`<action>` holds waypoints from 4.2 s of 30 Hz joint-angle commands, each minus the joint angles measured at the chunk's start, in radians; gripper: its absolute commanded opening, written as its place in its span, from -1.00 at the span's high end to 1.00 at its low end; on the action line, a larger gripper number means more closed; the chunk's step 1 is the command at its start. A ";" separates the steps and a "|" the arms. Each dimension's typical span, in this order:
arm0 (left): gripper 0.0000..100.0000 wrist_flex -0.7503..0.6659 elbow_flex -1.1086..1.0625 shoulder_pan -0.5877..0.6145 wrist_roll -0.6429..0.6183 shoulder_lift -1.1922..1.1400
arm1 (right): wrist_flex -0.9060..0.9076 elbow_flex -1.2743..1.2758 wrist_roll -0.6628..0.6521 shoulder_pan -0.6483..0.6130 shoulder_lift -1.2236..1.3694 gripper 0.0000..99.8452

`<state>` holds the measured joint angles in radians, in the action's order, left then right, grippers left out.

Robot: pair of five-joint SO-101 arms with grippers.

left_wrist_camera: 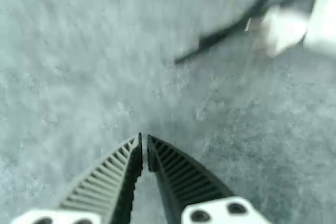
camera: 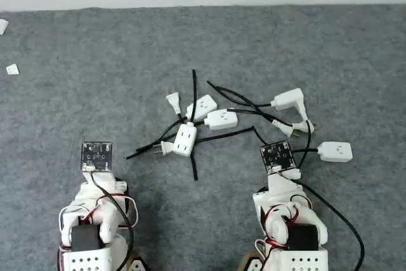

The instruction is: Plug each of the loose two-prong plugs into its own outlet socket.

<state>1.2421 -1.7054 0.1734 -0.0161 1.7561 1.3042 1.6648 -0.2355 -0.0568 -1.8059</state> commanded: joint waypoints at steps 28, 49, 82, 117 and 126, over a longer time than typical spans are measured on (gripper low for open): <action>0.85 -0.058 0.107 0.273 0.006 0.063 | -0.024 -0.002 0.000 0.064 -0.007 0.76; 0.80 -0.129 0.249 0.075 0.002 0.055 | -0.116 -0.068 0.000 0.257 -0.001 0.77; 0.66 -0.391 0.934 -0.456 -0.259 -1.410 | -0.153 -0.041 -0.055 0.409 -0.005 0.76; 0.98 -0.256 1.222 -0.482 -0.150 -1.806 | -0.170 -0.029 -0.069 0.381 -0.008 0.76; 0.97 -0.147 0.842 -0.473 -0.244 -1.185 | -0.193 -0.018 -0.069 0.380 -0.005 0.76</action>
<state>1.0717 -0.7004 -0.3007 -0.2401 0.2785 1.1293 1.6494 -0.2954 0.3345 -1.8059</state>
